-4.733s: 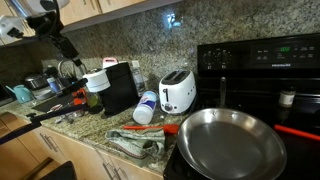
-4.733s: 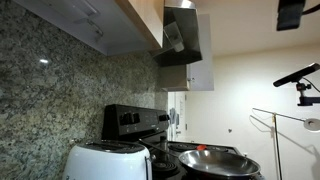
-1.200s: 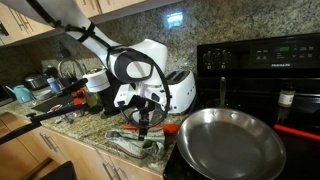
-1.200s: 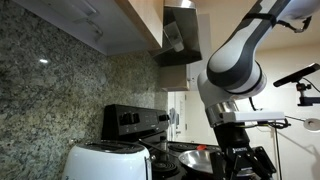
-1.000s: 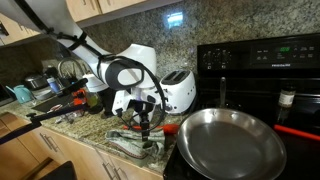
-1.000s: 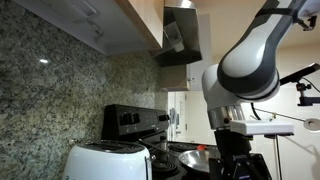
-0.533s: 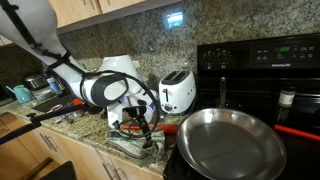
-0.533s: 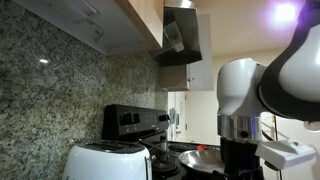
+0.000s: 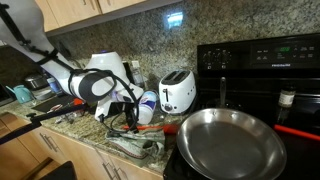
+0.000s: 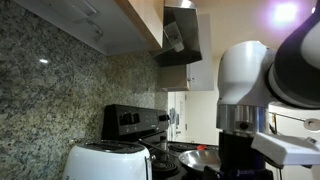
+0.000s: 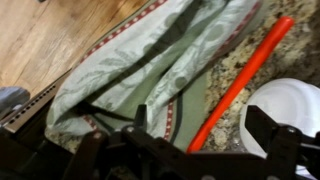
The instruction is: Change the position of the object across the orange thing near the toaster
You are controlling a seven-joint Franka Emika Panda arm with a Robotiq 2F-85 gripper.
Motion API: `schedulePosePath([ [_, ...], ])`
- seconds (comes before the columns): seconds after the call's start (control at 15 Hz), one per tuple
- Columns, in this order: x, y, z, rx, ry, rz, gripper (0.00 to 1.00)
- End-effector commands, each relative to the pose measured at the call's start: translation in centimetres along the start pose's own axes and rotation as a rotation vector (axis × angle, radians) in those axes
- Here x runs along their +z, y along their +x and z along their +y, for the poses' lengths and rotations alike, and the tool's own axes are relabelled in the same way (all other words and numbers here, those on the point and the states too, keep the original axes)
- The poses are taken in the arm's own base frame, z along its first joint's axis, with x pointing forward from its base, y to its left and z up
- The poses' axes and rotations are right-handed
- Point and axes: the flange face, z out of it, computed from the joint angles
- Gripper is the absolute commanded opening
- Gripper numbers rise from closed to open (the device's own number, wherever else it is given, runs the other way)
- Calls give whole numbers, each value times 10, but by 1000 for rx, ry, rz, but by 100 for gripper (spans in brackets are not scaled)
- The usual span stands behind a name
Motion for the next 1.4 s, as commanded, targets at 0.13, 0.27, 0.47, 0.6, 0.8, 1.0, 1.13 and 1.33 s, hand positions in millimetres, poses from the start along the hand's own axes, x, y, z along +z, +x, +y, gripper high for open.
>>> schedulePosePath([
  [0.13,-29,8,-18,266,147,-72,100],
  [0.27,-32,25,-14,354,179,-46,100],
  [0.47,-28,52,1,427,165,-19,100],
  [0.6,-21,66,13,465,131,-8,100],
  [0.8,-4,77,29,492,37,-9,100],
  [1.0,1,74,38,469,16,-3,100],
  [1.13,7,73,41,469,0,-9,100],
  [1.33,7,73,40,467,1,-9,100],
])
